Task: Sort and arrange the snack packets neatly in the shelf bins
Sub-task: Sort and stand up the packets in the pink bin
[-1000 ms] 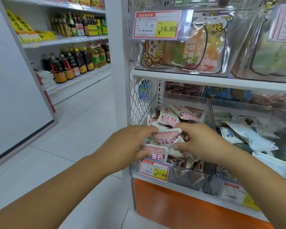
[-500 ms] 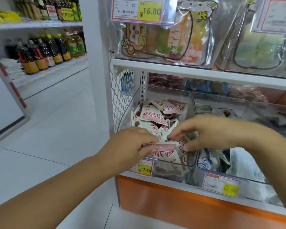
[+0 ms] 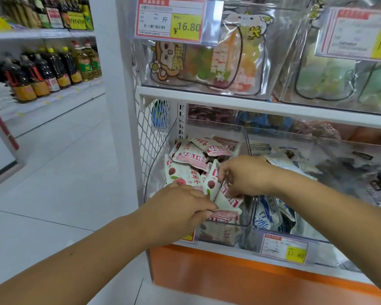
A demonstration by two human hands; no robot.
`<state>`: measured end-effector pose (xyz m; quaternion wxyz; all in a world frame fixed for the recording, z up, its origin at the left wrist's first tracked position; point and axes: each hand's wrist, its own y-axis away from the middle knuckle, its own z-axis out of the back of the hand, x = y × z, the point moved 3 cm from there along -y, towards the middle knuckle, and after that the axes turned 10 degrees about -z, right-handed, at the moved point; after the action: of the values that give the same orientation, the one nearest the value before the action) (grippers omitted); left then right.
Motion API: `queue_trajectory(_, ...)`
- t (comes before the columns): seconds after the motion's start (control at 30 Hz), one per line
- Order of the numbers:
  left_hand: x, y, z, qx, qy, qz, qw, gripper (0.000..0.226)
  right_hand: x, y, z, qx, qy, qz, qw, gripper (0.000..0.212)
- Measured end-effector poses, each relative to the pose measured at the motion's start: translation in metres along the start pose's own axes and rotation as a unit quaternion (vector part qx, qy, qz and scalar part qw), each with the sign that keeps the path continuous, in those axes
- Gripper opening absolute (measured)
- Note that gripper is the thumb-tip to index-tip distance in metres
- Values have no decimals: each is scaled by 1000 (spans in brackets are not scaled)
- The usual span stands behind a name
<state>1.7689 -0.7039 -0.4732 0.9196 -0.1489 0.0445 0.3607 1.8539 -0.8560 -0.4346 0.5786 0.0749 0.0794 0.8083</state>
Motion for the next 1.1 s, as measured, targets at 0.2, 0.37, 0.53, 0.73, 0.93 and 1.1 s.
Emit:
queue_trajectory(0.2,4,10,-1,-83,44,37,995,31,-23,43,42,-82,-281,15,956,49)
queue_trajectory(0.37,-4,5,14,-168,110,107,974,64,-26,59,34,-142,-368,49,918,54)
queue_trajectory(0.53,-11,-9,10,-194,193,142,951,83,-25,50,19,-136,-468,52,872,50)
queue_trajectory(0.73,4,-15,12,-197,226,164,940,49,-20,53,19,-46,-428,71,900,20)
queue_trajectory(0.93,3,-12,12,-239,212,175,931,49,-21,47,18,-144,-456,50,877,18)
queue_trajectory(1.1,-2,-13,17,-257,225,165,925,60,-26,50,24,-193,-544,74,814,18)
